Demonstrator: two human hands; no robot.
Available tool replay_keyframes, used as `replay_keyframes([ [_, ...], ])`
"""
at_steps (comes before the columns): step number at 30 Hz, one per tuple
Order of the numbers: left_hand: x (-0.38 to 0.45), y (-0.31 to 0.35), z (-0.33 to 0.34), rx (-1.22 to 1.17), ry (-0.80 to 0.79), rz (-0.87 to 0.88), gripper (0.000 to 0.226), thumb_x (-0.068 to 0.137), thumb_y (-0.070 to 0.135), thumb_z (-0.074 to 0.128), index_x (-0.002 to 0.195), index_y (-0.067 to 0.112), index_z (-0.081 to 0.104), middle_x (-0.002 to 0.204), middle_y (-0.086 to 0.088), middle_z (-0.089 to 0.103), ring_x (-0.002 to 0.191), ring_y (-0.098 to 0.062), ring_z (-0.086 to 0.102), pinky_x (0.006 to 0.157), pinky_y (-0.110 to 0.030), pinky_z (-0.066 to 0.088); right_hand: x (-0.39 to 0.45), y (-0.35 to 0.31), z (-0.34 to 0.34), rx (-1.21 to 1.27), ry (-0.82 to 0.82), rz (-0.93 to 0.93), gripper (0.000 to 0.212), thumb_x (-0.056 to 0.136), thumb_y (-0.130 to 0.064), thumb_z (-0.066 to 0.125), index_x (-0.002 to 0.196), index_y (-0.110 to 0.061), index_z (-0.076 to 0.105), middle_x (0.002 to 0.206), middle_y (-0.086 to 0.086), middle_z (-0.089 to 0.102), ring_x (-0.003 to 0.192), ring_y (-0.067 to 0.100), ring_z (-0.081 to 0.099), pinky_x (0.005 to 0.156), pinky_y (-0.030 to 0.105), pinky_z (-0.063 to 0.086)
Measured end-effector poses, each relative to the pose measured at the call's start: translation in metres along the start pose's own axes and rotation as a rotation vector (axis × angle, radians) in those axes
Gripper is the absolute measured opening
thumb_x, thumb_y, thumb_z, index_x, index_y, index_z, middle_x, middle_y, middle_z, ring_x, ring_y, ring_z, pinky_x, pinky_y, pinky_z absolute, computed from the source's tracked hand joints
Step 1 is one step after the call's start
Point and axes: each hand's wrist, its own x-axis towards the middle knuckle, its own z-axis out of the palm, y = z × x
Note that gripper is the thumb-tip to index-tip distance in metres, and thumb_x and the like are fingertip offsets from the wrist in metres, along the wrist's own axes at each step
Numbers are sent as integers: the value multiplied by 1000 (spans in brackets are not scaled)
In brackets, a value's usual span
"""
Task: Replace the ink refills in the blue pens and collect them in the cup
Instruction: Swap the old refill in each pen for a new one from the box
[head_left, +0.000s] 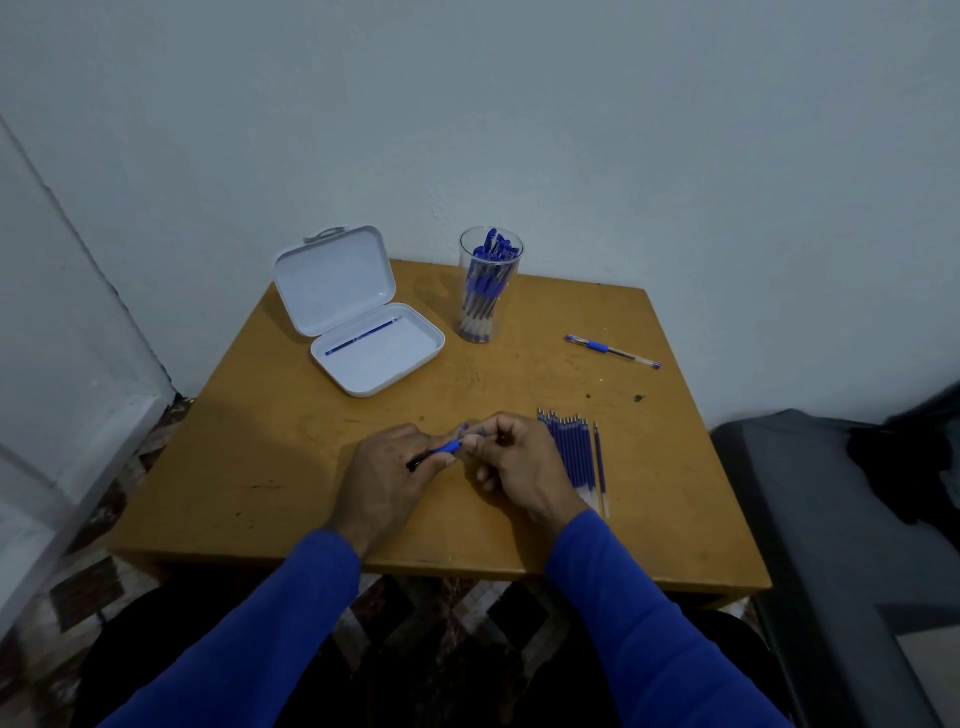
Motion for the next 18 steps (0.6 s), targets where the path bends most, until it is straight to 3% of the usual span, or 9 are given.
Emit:
replay_keyframes([
  [3, 0, 0, 0, 10, 7, 11, 21, 86, 31, 76, 104, 21, 79, 77, 10, 67, 69, -5, 60, 59, -23, 47, 1, -3, -1, 21, -19, 18, 9, 99, -16, 65, 98, -11, 71, 75, 4, 69, 60, 9, 62, 57, 21, 55],
  [8, 0, 0, 0, 24, 11, -33, 17, 87, 26, 78, 103, 22, 79, 80, 17, 65, 76, -2, 61, 64, -8, 41, 1, -8, 1, 70, -21, 44, 9, 99, -15, 65, 100, -9, 72, 79, 9, 70, 61, 13, 62, 57, 26, 56],
  [12, 1, 2, 0, 20, 67, -67, 15, 88, 21, 77, 102, 20, 79, 83, 13, 68, 79, 1, 61, 66, -7, 42, 6, -8, -2, 121, 61, 89, 18, 105, -20, 54, 118, -18, 66, 88, 17, 71, 59, 19, 62, 52, 33, 56],
  [15, 1, 2, 1, 28, 94, -81, 16, 89, 19, 76, 104, 19, 78, 87, 12, 69, 81, 1, 61, 69, -15, 48, 15, -5, 0, -148, 147, 131, 21, 105, -21, 54, 123, -22, 65, 90, 10, 71, 53, 11, 63, 48, 23, 53],
  [16, 1, 2, 1, 30, 104, -88, 15, 89, 19, 76, 104, 18, 78, 88, 12, 70, 81, 1, 62, 70, -20, 51, 19, -5, 2, -235, 145, 126, 22, 104, -23, 56, 124, -22, 65, 96, 5, 70, 59, 10, 65, 50, 23, 54],
  [18, 1, 1, 1, 34, 119, -116, 16, 90, 23, 75, 105, 17, 78, 90, 10, 70, 83, -1, 63, 72, -25, 55, 24, -6, 8, -384, 140, 79, 28, 101, -29, 62, 127, -19, 68, 113, 2, 70, 85, 14, 69, 71, 30, 61],
])
